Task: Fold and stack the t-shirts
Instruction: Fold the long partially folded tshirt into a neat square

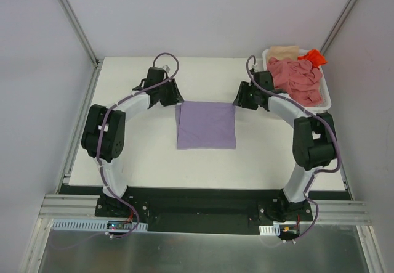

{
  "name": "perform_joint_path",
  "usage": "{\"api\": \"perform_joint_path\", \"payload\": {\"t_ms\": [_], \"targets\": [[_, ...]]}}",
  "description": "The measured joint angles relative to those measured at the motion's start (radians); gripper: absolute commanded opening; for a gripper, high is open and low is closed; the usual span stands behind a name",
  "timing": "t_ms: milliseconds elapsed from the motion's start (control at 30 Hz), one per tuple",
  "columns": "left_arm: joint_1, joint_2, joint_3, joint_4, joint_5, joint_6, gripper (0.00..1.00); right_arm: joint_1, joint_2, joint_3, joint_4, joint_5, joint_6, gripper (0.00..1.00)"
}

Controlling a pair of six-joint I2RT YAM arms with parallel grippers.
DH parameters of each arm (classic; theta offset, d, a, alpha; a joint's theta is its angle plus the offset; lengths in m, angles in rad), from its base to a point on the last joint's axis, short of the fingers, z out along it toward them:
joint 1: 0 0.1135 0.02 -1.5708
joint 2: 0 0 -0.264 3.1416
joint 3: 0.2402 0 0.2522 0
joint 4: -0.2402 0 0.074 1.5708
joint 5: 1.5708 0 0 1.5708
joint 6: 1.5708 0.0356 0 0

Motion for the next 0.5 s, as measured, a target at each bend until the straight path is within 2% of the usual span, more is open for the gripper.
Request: {"api": "perform_joint_path", "payload": {"t_ms": [33, 67, 100, 133, 167, 300, 500], "targets": [[0.006, 0.002, 0.004, -0.006, 0.009, -0.002, 0.72, -0.001, 0.0, 0.01, 0.0, 0.001, -0.005, 0.53], [0.011, 0.002, 0.005, -0.01, 0.017, 0.001, 0.9, -0.001, 0.0, 0.019, 0.0, 0.001, -0.01, 0.62], [0.013, 0.001, 0.006, -0.014, 0.025, 0.003, 0.99, -0.001, -0.003, 0.026, 0.001, -0.001, -0.013, 0.75], [0.019, 0.0, 0.006, -0.014, 0.038, 0.003, 0.99, 0.0, -0.011, 0.027, 0.001, -0.002, -0.019, 0.94], [0.022, -0.001, 0.006, -0.018, 0.046, 0.001, 0.99, 0.003, -0.024, 0.024, -0.004, -0.002, -0.025, 0.96], [0.024, -0.036, -0.035, -0.02, 0.097, -0.002, 0.99, 0.041, -0.165, -0.045, -0.024, 0.001, -0.051, 0.96], [0.018, -0.129, -0.173, -0.022, 0.154, -0.004, 0.99, 0.085, -0.61, -0.271, -0.018, 0.011, -0.042, 0.96]]}}
